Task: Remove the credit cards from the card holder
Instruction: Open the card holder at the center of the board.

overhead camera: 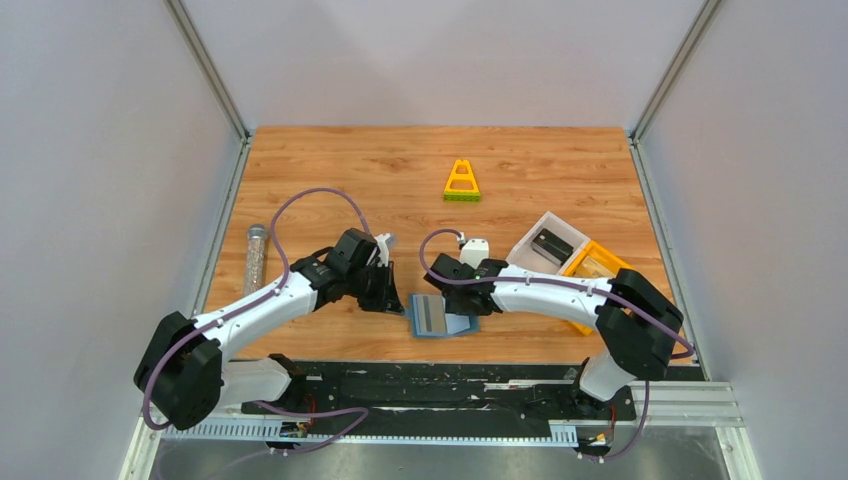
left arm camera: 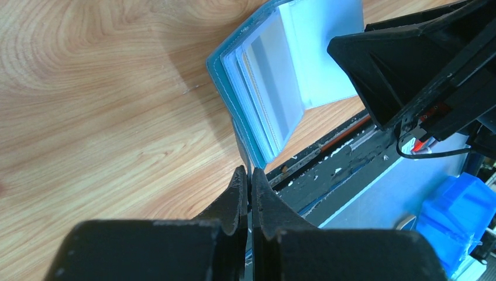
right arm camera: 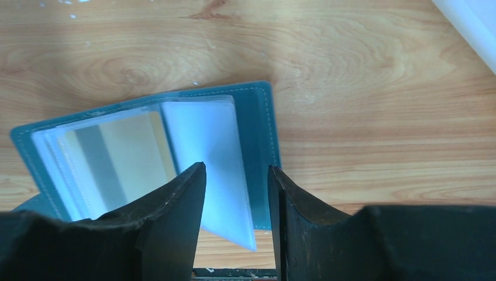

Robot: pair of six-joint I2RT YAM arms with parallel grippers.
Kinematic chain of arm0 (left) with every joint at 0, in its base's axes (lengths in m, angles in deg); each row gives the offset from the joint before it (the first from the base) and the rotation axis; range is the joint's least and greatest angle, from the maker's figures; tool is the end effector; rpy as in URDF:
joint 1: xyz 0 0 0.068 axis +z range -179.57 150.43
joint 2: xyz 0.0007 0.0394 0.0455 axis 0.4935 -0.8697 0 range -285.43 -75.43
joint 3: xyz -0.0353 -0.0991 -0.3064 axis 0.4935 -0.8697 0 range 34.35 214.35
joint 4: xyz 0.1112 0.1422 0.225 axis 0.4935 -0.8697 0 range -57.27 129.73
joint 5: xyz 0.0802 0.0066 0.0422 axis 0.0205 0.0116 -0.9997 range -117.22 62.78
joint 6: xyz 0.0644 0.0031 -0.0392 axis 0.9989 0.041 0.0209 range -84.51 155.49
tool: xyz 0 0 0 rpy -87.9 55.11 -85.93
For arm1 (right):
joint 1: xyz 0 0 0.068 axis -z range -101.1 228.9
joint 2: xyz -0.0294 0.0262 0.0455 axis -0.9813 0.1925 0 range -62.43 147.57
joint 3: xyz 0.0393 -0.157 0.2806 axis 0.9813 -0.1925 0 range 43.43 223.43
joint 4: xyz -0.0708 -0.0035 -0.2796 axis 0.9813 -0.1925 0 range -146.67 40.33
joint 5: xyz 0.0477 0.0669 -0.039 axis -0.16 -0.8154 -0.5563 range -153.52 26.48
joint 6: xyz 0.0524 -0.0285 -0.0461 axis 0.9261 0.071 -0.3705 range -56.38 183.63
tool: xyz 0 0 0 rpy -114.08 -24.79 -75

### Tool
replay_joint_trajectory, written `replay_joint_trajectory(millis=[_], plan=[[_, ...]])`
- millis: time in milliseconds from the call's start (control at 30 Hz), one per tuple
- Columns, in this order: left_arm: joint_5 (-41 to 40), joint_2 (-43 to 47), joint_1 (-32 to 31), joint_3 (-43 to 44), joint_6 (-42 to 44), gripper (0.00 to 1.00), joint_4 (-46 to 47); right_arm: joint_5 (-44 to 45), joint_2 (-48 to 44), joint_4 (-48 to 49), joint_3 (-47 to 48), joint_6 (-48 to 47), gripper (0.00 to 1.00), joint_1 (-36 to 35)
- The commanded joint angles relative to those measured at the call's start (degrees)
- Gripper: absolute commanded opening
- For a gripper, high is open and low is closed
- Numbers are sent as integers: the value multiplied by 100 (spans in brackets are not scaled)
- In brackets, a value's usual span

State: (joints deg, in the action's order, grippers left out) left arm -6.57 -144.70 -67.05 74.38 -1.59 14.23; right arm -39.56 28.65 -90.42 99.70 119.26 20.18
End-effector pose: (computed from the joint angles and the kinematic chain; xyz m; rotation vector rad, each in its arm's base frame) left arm 0.1873 -0.1717 0.2191 0.1668 2.7180 -0.9174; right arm 0.1871 0.2582 0.1951 -0.0001 2.6575 -0.0232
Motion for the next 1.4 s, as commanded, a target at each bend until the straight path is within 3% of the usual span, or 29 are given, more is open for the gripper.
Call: replay_joint_trajectory(millis=[0, 367, 600, 933, 1367], plan=[[125, 141, 12, 247, 5, 0, 167, 124, -39, -112, 352, -159, 44, -59], [158, 147, 12, 286, -30, 0, 198, 412, -66, -582, 903, -175, 43, -148], [165, 155, 10, 261, -37, 0, 204, 72, -183, -124, 969, -459, 34, -176], [161, 205, 12, 191, -46, 0, 230, -1136, -178, 1471, 166, -590, 49, 3], [142, 212, 7, 153, -16, 0, 225, -1702, 151, 2126, -259, -537, 56, 140]])
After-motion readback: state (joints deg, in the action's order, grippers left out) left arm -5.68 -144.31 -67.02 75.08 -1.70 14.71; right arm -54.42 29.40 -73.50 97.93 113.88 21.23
